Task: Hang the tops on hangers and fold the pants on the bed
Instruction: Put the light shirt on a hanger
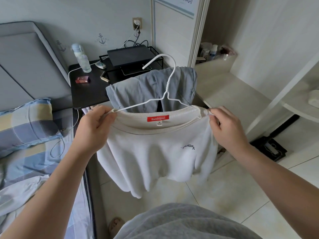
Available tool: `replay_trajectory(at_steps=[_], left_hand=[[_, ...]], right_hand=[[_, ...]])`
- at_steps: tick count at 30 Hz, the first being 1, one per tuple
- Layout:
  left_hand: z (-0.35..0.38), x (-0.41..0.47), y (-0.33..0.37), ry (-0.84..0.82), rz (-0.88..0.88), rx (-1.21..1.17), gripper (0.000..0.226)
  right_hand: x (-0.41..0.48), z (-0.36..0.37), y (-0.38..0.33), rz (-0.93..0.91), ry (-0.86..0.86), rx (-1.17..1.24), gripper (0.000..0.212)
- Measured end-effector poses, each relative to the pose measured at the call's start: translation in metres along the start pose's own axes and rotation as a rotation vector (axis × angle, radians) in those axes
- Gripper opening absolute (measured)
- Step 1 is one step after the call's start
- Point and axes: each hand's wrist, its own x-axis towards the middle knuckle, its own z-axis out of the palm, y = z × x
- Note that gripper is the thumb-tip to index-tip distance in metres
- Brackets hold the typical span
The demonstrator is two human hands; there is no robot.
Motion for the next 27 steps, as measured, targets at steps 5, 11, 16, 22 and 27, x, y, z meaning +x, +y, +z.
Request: replay_trajectory(at_steps=[5,11,16,22,27], left_hand=[[-0.012,0.007,0.003,-0.072,0.095,0.017,0.018],[-0.01,0.013,0.015,-0.067,0.085,-0.076,0.016],[-0.01,0.011,0.002,0.036,-0.034,-0.14,0.013],[-0.01,0.008,-0.014,0.006,-0.053,-0.115,0.012],[-0.011,0.006,-0.022,-0.026,-0.051,-0.089,0.015]], right_hand=[[0.031,-0.026,0.009,0.203,-0.097,0.527,0.027],[0.037,-0.019,0.008,0.454,-0.382,0.634,0.026],[0.008,-0.02,0.014,0.514,-0.479,0.727,0.012],[-0.013,-0.015,0.029,0.489,-0.425,0.394,0.01],[-0.014,-0.011,0.029,0.51,-0.343,0.508,0.016]])
